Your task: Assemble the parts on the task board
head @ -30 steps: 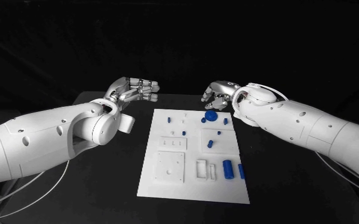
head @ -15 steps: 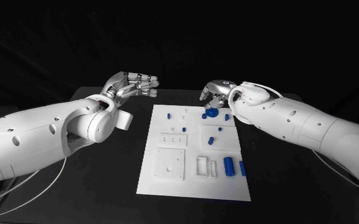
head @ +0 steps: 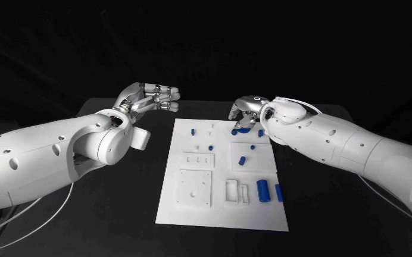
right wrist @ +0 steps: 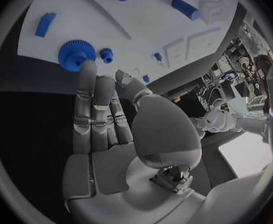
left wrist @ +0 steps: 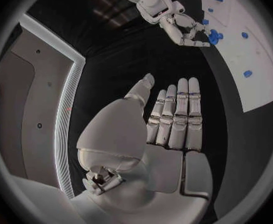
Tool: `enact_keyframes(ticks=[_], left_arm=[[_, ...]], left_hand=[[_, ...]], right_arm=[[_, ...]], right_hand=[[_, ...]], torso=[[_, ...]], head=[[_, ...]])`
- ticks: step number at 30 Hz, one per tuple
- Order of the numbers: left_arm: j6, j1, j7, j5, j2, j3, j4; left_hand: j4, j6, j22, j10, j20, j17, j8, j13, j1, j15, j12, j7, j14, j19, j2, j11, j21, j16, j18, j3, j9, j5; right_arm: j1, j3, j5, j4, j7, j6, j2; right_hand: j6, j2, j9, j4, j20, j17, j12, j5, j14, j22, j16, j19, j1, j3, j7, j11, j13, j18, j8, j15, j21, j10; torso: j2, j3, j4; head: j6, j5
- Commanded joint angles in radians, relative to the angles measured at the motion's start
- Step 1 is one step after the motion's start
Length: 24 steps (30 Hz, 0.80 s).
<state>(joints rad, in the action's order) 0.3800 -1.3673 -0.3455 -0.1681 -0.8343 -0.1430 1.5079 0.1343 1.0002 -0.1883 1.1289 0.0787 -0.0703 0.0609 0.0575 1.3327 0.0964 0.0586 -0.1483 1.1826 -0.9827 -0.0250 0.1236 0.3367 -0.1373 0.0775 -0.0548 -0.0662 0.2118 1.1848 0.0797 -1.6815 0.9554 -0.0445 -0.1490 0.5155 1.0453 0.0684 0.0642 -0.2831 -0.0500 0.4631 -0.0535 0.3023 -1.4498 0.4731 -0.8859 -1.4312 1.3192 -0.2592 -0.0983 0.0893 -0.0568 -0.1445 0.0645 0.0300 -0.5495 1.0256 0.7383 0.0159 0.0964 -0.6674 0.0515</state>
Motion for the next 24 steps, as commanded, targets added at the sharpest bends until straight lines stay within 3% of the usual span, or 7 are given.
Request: enact_keyframes(ticks=[1,2,7,12,17,24], left_arm=[[-0.017,-0.005,-0.008,-0.007,0.001,0.001,0.004],[-0.017,-0.005,-0.008,-0.007,0.001,0.002,0.004],[-0.018,-0.006,-0.006,-0.007,0.001,0.002,0.004],[-0.019,-0.007,-0.005,-0.007,0.001,0.002,0.004],[-0.019,-0.007,-0.002,-0.007,0.001,0.002,0.001],[-0.017,-0.007,0.004,-0.007,0.003,0.002,-0.004]], left_hand=[[-0.001,-0.006,0.005,-0.009,0.002,-0.001,0.001,0.001,-0.005,0.002,0.001,-0.003,0.007,-0.009,-0.002,0.002,-0.008,0.006,-0.003,0.011,0.001,-0.004],[-0.001,-0.006,0.005,-0.009,0.002,-0.001,0.001,0.001,-0.005,0.002,0.001,-0.003,0.007,-0.009,-0.002,0.002,-0.008,0.006,-0.003,0.011,0.001,-0.004],[-0.001,-0.006,0.005,-0.009,0.002,-0.001,0.001,0.001,-0.005,0.002,0.001,-0.003,0.007,-0.009,-0.002,0.002,-0.008,0.006,-0.003,0.011,0.001,-0.004],[-0.001,-0.008,0.009,-0.012,0.003,-0.001,0.002,0.001,-0.004,0.002,0.001,-0.003,0.007,-0.012,-0.004,0.002,-0.010,0.006,-0.002,0.017,0.001,-0.004],[-0.001,-0.008,0.009,-0.012,0.003,-0.001,0.002,0.001,-0.004,0.002,0.001,-0.003,0.007,-0.012,-0.004,0.002,-0.010,0.006,-0.002,0.017,0.001,-0.004],[0.001,-0.010,0.013,-0.014,0.002,-0.001,0.002,0.001,0.000,0.002,0.001,-0.005,0.009,-0.014,-0.006,0.003,-0.011,0.006,-0.002,0.021,0.001,-0.005]], right_arm=[[-0.008,-0.001,-0.019,-0.005,0.005,0.028,-0.004],[-0.009,-0.001,-0.019,-0.007,0.006,0.029,-0.004],[-0.016,-0.002,-0.020,-0.010,0.007,0.030,-0.008],[-0.018,-0.002,-0.022,-0.010,0.009,0.037,-0.007],[-0.021,-0.002,-0.018,-0.018,0.007,0.046,-0.011],[-0.023,-0.002,-0.015,-0.022,0.004,0.045,-0.012]], right_hand=[[-0.007,0.002,-0.001,-0.002,0.005,-0.002,-0.004,0.007,0.004,0.003,-0.008,-0.002,-0.004,0.004,-0.003,-0.001,0.000,-0.006,-0.003,-0.005,0.004,-0.005],[-0.007,0.002,-0.001,-0.001,0.005,-0.002,-0.004,0.007,0.004,0.004,-0.009,-0.002,-0.004,0.003,-0.003,-0.001,0.000,-0.007,-0.003,-0.006,0.004,-0.004],[-0.007,0.003,-0.001,-0.002,0.012,-0.004,-0.004,0.003,0.007,0.013,-0.017,-0.003,-0.004,-0.002,-0.008,0.003,0.000,-0.014,-0.003,-0.014,0.010,0.000],[-0.006,0.003,-0.001,-0.002,0.016,-0.005,-0.004,0.004,0.008,0.019,-0.021,-0.004,-0.002,-0.007,-0.010,0.004,0.000,-0.019,-0.003,-0.016,0.012,0.002],[-0.001,-0.001,-0.001,0.000,0.022,-0.007,-0.004,-0.002,0.010,0.026,-0.025,-0.004,-0.016,-0.012,-0.017,0.009,0.000,-0.024,-0.003,-0.023,0.017,0.014],[0.002,-0.005,-0.001,-0.002,0.029,-0.010,-0.003,-0.007,0.013,0.036,-0.032,-0.008,-0.022,-0.028,-0.020,0.013,0.000,-0.033,-0.003,-0.028,0.029,0.041]], torso=[[0.010,-0.0011,0.0013],[0.012,-0.0016,0.0017],[0.018,-0.0020,0.0030],[0.025,-0.0024,0.0039],[0.029,-0.0029,0.0012],[0.034,-0.0020,0.0047]], head=[[0.008,-0.004],[0.014,-0.004],[0.017,-0.010],[0.023,-0.006],[0.029,-0.011],[0.034,-0.008]])
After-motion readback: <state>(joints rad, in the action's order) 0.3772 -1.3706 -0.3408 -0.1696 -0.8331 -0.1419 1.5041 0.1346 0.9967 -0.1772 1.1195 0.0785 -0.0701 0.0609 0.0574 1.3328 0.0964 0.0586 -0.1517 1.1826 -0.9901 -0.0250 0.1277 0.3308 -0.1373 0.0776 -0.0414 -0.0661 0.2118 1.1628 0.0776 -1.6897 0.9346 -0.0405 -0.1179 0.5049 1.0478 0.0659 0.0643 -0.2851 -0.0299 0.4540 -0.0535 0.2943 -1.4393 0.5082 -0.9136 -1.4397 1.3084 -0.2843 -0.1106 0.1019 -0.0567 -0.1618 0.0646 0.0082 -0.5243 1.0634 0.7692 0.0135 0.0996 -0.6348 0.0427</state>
